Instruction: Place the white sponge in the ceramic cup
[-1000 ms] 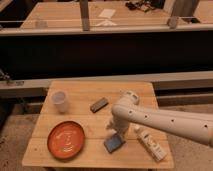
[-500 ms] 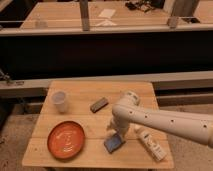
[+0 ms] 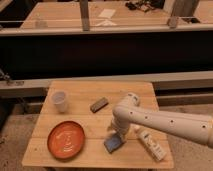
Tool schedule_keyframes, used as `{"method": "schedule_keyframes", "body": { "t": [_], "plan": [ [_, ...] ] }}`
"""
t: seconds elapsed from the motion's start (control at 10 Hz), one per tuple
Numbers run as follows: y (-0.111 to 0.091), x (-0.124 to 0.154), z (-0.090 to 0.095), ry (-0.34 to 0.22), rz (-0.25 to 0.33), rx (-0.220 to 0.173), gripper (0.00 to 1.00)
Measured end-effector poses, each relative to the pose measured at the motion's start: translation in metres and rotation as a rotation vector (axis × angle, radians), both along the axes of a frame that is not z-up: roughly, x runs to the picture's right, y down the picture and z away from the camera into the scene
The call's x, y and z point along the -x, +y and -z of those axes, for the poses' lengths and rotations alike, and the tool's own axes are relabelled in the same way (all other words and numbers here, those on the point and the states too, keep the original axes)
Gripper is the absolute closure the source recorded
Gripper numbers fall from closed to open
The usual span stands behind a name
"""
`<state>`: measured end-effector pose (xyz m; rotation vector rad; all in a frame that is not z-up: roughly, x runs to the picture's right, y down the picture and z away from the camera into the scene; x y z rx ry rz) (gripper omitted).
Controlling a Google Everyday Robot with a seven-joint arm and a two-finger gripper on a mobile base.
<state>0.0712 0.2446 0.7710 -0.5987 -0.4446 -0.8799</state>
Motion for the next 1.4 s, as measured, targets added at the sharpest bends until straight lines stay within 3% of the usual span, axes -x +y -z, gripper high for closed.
{"method": "schedule_keyframes", "body": {
  "t": [1.4],
  "plan": [
    [0.0037,-0.0068,-0.0091,-0.016,0.027,0.002,0.38]
  ]
}}
